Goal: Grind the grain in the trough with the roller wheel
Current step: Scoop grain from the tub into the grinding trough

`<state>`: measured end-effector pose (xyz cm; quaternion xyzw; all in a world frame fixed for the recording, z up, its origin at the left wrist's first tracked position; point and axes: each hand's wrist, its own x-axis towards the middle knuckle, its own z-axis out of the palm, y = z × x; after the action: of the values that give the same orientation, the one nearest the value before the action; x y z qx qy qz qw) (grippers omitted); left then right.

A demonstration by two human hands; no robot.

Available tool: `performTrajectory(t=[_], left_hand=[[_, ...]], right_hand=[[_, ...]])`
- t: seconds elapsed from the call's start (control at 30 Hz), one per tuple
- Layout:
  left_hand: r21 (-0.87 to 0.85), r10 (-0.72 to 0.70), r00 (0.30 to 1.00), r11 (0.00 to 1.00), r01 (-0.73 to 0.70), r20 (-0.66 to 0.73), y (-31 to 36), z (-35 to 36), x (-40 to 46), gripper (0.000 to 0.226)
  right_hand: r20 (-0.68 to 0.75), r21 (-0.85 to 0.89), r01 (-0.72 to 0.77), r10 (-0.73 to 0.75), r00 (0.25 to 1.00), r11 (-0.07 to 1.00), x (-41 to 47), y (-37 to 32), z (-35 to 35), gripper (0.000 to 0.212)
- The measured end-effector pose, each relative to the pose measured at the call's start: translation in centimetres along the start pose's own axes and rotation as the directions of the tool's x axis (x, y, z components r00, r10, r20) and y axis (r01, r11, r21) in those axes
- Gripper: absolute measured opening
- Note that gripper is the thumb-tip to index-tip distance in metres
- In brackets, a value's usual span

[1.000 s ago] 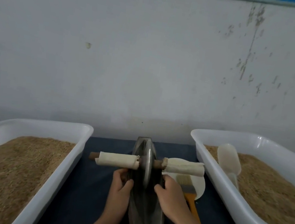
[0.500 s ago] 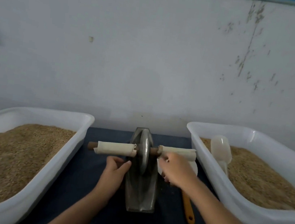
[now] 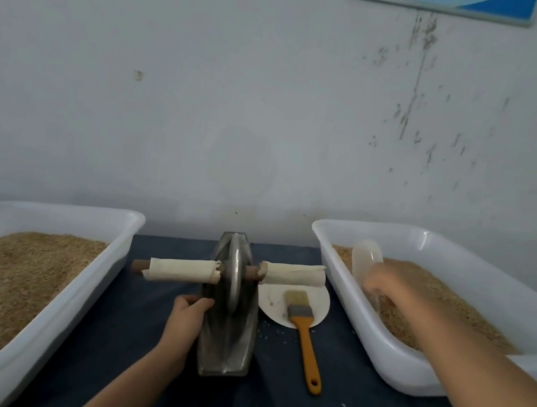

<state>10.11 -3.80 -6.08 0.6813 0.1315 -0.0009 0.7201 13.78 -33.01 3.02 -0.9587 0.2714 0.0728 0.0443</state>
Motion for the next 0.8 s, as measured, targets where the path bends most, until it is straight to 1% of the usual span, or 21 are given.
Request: performTrajectory(t=[0.1, 0.2, 0.23, 0.27, 0.3, 0.37, 0.4, 0.47, 0.53, 0.57, 0.6, 0.67, 0.73, 0.8], left_hand=[[-0.013, 0.002, 1.000, 1.000, -0.002, -0.004, -0.2, -0.1, 0.0, 0.010], [-0.025, 0.014, 1.000, 1.000, -0.014, 0.003, -0.2, -0.1, -0.2, 0.008], [-0.027, 0.018, 1.000, 0.999, -0.018, 0.000, -0.2, -0.1, -0.2, 0.007], [-0.023, 0.022, 1.000, 0.999, -0.022, -0.005, -0.2, -0.1, -0.3, 0.008], [-0.015, 0.023, 1.000, 1.000, -0.023, -0.007, -0.2, -0.1, -0.3, 0.008], [0.023, 0.015, 1.000, 1.000, -0.015, -0.001, 0.1, -0.2, -0.3, 0.009], [0.059, 0.017, 1.000, 0.998, -0.018, 0.003, 0.3, -0.3, -0.3, 0.009], [0.169, 0.058, 0.998, 0.984, -0.058, 0.007, 0.8, -0.7, 0.1, 0.013], [0.339, 0.122, 0.993, 0.934, -0.117, 0.007, 1.2, -1.3, 0.6, 0.021], [0.435, 0.154, 0.988, 0.889, -0.141, 0.005, 1.4, -1.6, 0.9, 0.024], [0.527, 0.190, 0.982, 0.834, -0.163, 0.003, 1.6, -1.9, 1.0, 0.025], [0.676, 0.276, 0.961, 0.706, -0.210, 0.010, 1.6, -2.4, 1.1, 0.024], [0.752, 0.348, 0.937, 0.608, -0.253, 0.034, 1.6, -2.5, 1.0, 0.022], [0.762, 0.367, 0.929, 0.588, -0.270, 0.046, 1.6, -2.4, 0.8, 0.023]], right_hand=[[0.064, 0.014, -0.039, 0.038, 0.997, 0.999, 0.1, -0.2, 0.6, 0.044], [0.095, 0.144, -0.125, 0.112, 0.989, 0.982, 0.2, -0.6, 1.1, 0.060], [0.088, 0.175, -0.143, 0.129, 0.988, 0.974, 0.1, -0.5, 1.1, 0.064], [0.076, 0.189, -0.139, 0.127, 0.989, 0.972, 0.1, -0.4, 1.2, 0.063], [0.046, 0.176, -0.111, 0.104, 0.994, 0.978, 0.0, -0.3, 1.2, 0.057], [-0.022, 0.118, 0.007, -0.004, 1.000, 0.993, -0.3, -0.1, 0.9, 0.041], [-0.049, 0.104, 0.053, -0.048, 0.998, 0.993, -0.4, -0.1, 0.5, 0.038], [-0.078, 0.041, 0.088, -0.084, 0.993, 0.995, -0.8, 0.1, -0.9, 0.035], [-0.086, -0.058, 0.068, -0.073, 0.994, 0.996, -1.4, 0.4, -2.5, 0.026], [-0.100, -0.107, 0.051, -0.062, 0.993, 0.993, -1.7, 0.6, -3.4, 0.020], [-0.108, -0.152, 0.037, -0.054, 0.993, 0.988, -2.1, 0.7, -4.2, 0.017], [-0.096, -0.232, 0.022, -0.045, 0.994, 0.972, -3.0, 0.7, -5.6, 0.022], [-0.028, -0.268, 0.024, -0.032, 0.999, 0.963, -3.7, 0.4, -6.3, 0.021], [0.061, -0.249, 0.030, -0.015, 0.998, 0.968, -3.8, -0.3, -6.3, 0.028]])
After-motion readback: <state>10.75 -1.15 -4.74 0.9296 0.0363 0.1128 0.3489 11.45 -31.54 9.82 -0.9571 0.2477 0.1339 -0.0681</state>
